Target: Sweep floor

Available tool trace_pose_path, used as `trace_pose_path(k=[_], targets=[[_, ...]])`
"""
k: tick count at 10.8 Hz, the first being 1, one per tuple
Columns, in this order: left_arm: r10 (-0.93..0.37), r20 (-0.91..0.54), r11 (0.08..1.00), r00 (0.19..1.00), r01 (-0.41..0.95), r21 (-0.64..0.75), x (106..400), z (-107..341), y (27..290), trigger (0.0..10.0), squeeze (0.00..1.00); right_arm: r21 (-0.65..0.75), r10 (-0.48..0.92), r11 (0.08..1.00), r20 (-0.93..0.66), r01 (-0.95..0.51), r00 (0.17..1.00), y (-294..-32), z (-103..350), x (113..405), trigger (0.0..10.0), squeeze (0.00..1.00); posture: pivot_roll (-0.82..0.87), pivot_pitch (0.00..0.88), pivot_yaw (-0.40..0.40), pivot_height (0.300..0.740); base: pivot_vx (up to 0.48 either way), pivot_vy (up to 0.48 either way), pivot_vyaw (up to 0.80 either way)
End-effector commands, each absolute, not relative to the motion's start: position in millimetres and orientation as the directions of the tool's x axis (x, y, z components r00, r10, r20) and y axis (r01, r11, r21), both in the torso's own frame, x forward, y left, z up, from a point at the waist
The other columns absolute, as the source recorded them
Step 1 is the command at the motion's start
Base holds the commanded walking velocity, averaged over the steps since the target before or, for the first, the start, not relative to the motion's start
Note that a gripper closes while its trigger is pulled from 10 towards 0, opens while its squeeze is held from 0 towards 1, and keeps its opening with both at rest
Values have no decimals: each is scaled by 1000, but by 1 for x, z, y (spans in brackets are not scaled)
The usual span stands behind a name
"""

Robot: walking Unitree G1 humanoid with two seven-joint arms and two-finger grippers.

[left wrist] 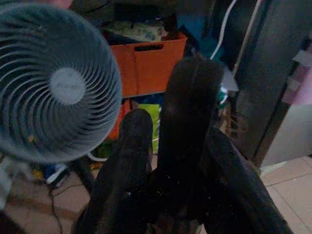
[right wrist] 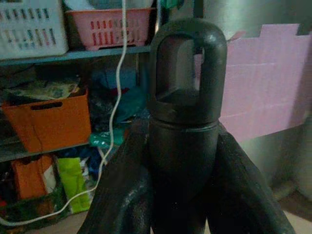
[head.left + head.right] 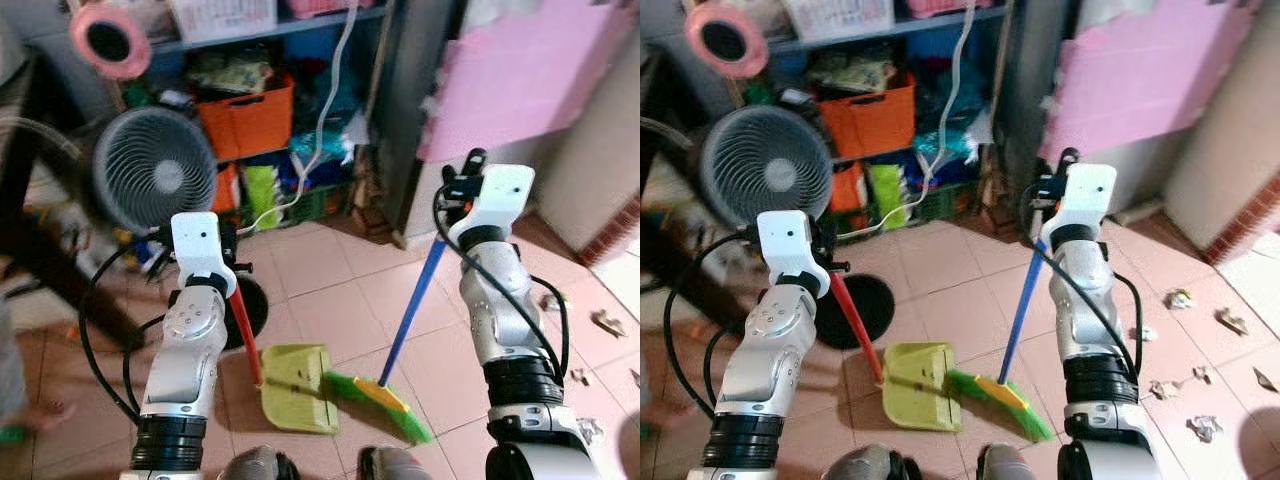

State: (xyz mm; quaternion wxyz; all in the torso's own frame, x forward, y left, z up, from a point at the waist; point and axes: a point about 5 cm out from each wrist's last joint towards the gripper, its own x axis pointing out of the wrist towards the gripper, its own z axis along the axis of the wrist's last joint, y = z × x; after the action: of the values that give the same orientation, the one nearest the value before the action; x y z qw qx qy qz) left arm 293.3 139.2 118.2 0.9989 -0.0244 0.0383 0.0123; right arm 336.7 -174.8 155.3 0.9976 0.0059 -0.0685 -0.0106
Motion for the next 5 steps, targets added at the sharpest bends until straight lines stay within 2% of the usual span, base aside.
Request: trace_pose_path(k=[1,5], targets=[[14,8,998,1000,-14,-54,296,136,139,10000,0,-2,-7,1000,180,7,984,-172,164,337,10000,0,-84,0,56,740,292,315,-788],[0,6,999,1000,0,-52,295,136,137,10000,0,-24,-3,1000,194,8,981,-169,165,336,10000,0,-80,0,58,740,320,350,-788]])
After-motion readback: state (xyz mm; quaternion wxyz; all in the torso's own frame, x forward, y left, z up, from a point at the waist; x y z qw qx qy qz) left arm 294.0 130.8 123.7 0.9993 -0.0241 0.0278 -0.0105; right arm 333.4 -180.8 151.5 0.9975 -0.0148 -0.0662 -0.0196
